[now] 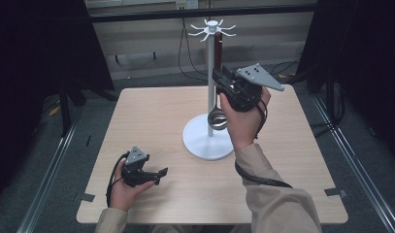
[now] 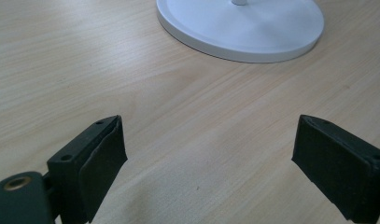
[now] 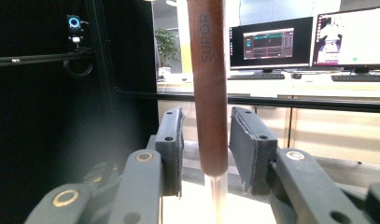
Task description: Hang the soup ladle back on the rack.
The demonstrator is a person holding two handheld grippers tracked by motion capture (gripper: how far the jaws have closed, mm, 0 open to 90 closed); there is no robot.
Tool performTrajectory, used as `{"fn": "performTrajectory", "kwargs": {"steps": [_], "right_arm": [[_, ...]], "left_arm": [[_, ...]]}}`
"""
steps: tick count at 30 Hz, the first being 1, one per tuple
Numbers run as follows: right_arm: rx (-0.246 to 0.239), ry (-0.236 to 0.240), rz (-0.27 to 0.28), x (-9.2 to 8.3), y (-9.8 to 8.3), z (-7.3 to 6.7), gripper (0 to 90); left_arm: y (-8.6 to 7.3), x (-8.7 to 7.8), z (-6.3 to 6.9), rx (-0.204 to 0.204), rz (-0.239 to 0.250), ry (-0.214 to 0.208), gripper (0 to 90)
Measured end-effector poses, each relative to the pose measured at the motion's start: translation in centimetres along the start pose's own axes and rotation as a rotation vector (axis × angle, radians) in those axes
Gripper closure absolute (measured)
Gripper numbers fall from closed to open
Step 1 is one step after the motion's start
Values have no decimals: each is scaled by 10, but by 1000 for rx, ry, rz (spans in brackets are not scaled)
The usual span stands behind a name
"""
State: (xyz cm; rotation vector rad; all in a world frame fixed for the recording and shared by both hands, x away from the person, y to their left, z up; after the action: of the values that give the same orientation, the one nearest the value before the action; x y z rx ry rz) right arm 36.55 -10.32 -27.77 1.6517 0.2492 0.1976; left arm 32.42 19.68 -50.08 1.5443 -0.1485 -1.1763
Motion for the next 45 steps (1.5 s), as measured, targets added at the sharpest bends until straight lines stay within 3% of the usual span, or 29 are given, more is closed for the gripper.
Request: {"fn": "performTrajectory", "kwargs": {"steps": [6, 14, 21, 26, 32, 45], "right_arm": [[19, -2, -1, -1, -1, 5, 607], [-3, -15, -12, -7, -7, 10, 522], [-14, 25, -26, -15, -15, 16, 462], [-23, 34, -32, -22, -21, 20, 429], [-22, 45, -46, -28, -29, 25, 392], [-21, 75, -87, -38, -48, 35, 223]], "left_arm": [[-1, 0, 0, 2, -2, -2, 93], [-2, -2, 1, 1, -7, 5, 93], [0, -1, 1, 1, 2, 4, 92], [-1, 0, 2, 16, -13, -6, 92], [-1, -4, 1, 6, -10, 2, 92], [-3, -1, 2, 16, -24, 5, 93]]}}
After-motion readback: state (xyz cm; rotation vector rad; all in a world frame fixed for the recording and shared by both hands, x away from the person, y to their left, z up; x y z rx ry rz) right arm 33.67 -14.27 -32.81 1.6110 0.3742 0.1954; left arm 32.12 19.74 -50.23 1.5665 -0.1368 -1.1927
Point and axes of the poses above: each handheld gripper's, and its own axes: x roughly forward along the jaws, y roughly out of its top, z roughly to its right, the point moved 3 cm from there along x, roughly forward along the jaws, and after that the axes turned 5 degrees about -y, right-handed, at the moved point
